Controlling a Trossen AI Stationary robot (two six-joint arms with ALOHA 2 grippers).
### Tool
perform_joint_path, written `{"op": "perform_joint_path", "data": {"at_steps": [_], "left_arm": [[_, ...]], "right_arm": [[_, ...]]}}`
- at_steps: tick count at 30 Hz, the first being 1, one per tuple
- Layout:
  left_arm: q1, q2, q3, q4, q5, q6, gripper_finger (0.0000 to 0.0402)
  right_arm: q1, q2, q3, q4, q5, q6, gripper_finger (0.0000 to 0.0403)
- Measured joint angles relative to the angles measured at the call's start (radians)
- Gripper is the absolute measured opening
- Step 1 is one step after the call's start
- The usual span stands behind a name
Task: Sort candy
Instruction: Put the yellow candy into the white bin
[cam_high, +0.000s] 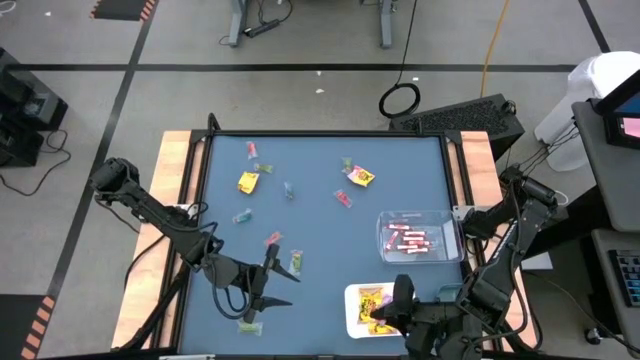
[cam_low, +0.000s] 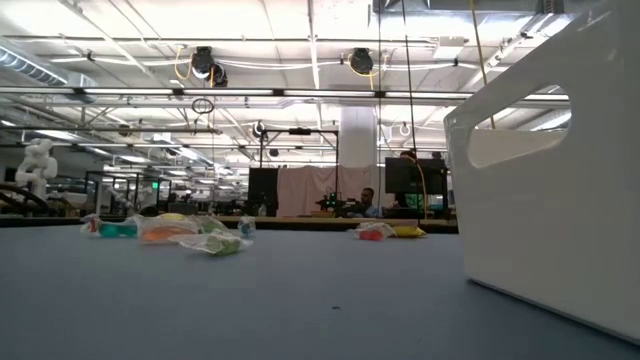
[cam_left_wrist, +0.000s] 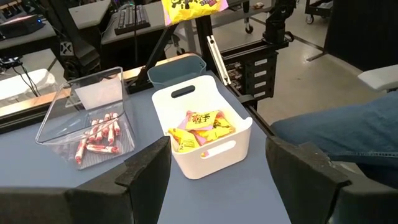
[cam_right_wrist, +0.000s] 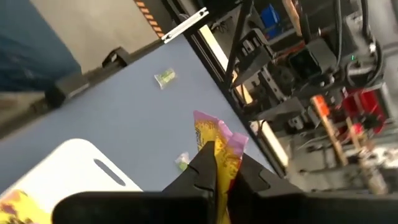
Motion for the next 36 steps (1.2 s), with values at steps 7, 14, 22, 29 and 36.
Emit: {"op": "perform_joint_path", "data": {"at_steps": [7, 14, 22, 29, 36], "left_arm": [[0.0, 0.0, 0.0, 0.0, 0.0, 0.0, 0.0265], [0.0, 0.0, 0.0, -0.001, 0.0, -0.026, 0.0265], [-0.002, 0.0, 0.0, -0.001, 0.0, -0.026, 0.0265], [-0.002, 0.0, 0.0, -0.012, 0.0, -0.026, 0.0265], [-0.002, 0.0, 0.0, -0.014, 0.0, -0.027, 0.0265]], "right_arm": [[0.0, 0.0, 0.0, 0.0, 0.0, 0.186, 0.0011], [0.0, 0.0, 0.0, 0.0, 0.0, 0.384, 0.0011], [0.0, 0.0, 0.0, 0.001, 0.0, 0.788, 0.0011], [-0.015, 0.001, 0.0, -0.001, -0.076, 0.909, 0.0011], [-0.017, 0.093, 0.0, -0.075, -0.135, 1.064, 0.0011]]}}
